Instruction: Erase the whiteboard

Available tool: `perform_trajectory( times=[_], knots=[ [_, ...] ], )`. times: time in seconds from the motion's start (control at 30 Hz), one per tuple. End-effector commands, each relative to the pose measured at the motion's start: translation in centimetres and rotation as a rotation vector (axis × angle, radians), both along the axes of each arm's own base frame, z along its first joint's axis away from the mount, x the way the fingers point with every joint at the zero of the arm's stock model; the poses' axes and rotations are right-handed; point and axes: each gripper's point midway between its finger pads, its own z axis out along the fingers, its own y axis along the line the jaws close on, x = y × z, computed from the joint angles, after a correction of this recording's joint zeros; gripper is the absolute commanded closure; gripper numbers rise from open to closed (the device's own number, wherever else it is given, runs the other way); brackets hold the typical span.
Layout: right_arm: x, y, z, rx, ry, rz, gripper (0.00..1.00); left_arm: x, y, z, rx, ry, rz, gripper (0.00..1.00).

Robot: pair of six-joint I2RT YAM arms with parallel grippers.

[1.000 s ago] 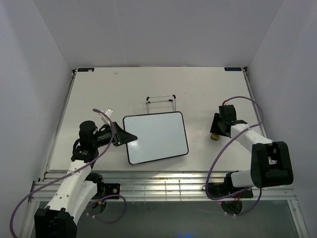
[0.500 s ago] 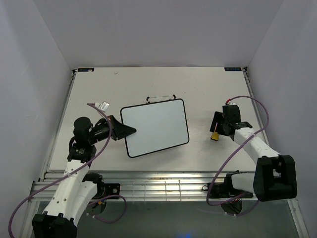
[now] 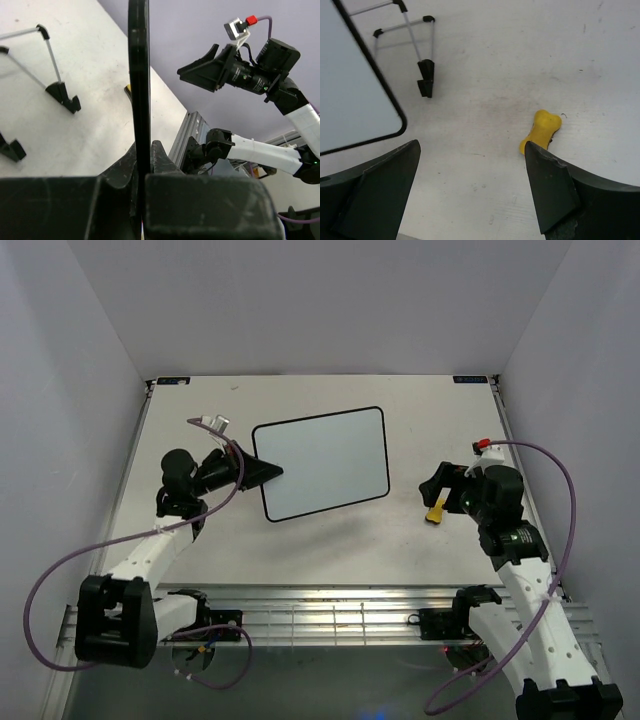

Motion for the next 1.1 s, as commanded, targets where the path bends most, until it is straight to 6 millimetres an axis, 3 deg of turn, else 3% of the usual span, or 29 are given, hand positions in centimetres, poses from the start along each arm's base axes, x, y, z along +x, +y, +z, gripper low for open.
perform_trajectory(
  times=[0.0,0.03,0.1,0.13,0.2,0.23,0.27,0.3,0.37,0.5,0.63,1.07],
  knots=[
    [-1.5,1.9,2.9,0.051,-0.066,0.123,0.10,0.7,-0.7,5.9,-0.060,-0.289,-0.084,1.00],
    [-1.7,2.1,3.2,0.057,-0.076,0.135,0.10,0.6,-0.9,6.8,-0.060,-0.374,-0.120,1.00],
    [-2.4,2.5,3.9,0.070,-0.093,0.165,0.10,2.3,-1.0,5.8,-0.061,-0.368,-0.130,1.00],
    [-2.6,2.6,4.1,0.073,-0.098,0.174,0.10,2.5,-1.1,6.7,-0.062,-0.448,-0.144,1.00],
    [-3.1,3.0,4.4,0.083,-0.104,0.202,0.10,3.9,-1.5,4.9,-0.058,-0.423,-0.184,1.00],
    [-3.3,3.1,4.5,0.082,-0.106,0.208,0.10,4.1,-1.5,5.9,-0.064,-0.495,-0.198,1.00],
    [-3.7,3.2,4.5,0.083,-0.103,0.222,0.10,4.4,-1.5,5.4,-0.063,-0.499,-0.225,1.00],
    [-3.9,3.3,4.7,0.081,-0.105,0.232,0.10,5.6,-1.5,3.8,-0.064,-0.457,-0.236,1.00],
    [-4.2,3.3,4.7,0.071,-0.108,0.247,0.10,7.0,-1.6,3.7,-0.059,-0.459,-0.253,1.00],
    [-4.9,3.6,5.3,0.073,-0.112,0.273,0.10,10.1,-1.2,1.1,-0.034,-0.443,-0.249,1.00],
    [-5.4,4.1,6.4,0.086,-0.139,0.307,0.10,12.4,-0.3,0.0,-0.027,-0.451,-0.226,1.00],
    [-5.4,4.5,5.9,0.095,-0.115,0.334,0.10,16.2,0.6,-3.0,0.017,-0.490,-0.250,1.00]
  ],
)
